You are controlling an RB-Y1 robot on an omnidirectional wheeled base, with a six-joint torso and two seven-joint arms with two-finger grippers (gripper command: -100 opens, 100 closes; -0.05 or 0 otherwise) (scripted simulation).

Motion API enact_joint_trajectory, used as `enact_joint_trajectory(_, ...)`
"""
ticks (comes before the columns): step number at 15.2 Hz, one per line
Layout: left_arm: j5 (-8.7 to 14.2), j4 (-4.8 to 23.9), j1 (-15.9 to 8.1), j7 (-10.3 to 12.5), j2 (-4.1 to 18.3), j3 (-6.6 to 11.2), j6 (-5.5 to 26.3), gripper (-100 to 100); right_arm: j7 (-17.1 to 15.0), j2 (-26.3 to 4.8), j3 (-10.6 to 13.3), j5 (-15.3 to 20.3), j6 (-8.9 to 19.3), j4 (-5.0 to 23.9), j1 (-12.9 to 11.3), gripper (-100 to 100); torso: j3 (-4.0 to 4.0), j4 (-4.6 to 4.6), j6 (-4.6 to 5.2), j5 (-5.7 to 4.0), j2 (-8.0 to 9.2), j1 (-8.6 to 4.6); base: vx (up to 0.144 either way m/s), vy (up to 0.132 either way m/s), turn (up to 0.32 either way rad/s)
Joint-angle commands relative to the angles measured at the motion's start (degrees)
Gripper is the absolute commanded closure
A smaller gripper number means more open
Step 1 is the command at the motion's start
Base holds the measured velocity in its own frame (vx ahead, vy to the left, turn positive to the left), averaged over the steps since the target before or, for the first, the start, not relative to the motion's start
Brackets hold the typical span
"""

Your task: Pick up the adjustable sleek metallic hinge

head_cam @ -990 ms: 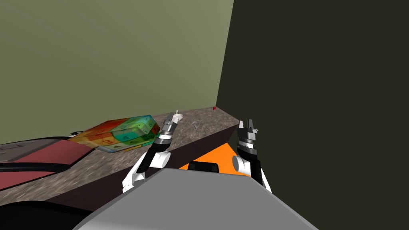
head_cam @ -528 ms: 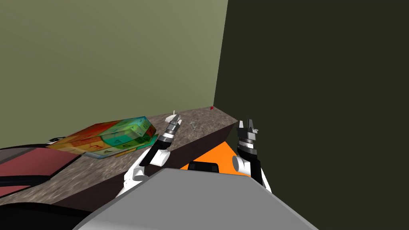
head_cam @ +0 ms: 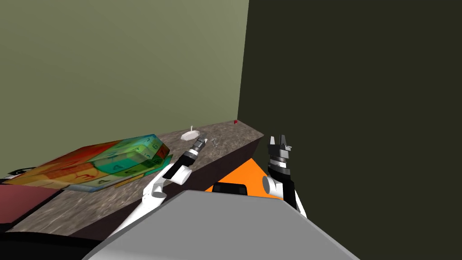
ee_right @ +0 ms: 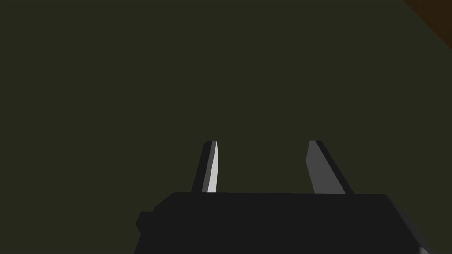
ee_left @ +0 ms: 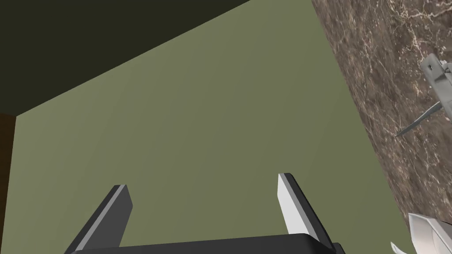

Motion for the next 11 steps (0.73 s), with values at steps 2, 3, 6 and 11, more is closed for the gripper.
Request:
enact_joint_trajectory(2, 1.15, 2.23, -1.27, 0.47, 3.52, -0.74, 4.02, -100, 0.0, 0.0, 0.0, 0.0, 0.0, 0.0, 0.0, 0, 0.0, 0.0, -0.01, 0.0, 0.0, 0.0, 0.0, -0.012, -0.131)
enact_joint_trajectory(3, 1.15, 2.23, -1.27, 0.47, 3.52, -0.74, 5.1, -100, 0.0, 0.0, 0.0, 0.0, 0.0, 0.0, 0.0, 0, 0.0, 0.0, 0.0, 0.0, 0.0, -0.01, 0.001, -0.011, -0.133)
enact_joint_trajectory(6, 2.37, 4.55, -2.95, 0.86, 6.91, -1.66, 9.68, -100, 0.0, 0.0, 0.0, 0.0, 0.0, 0.0, 0.0, 0, -0.01, 0.0, -0.02, 0.0, -0.01, 0.0, 0.002, -0.012, -0.154)
enact_joint_trajectory(11, 3.64, 6.91, -4.65, 1.22, 10.67, -2.6, 14.61, -100, 0.0, 0.0, 0.0, 0.0, 0.0, 0.0, 0.0, 0, -0.01, 0.0, -0.02, 0.0, -0.02, 0.01, 0.003, -0.01, -0.112)
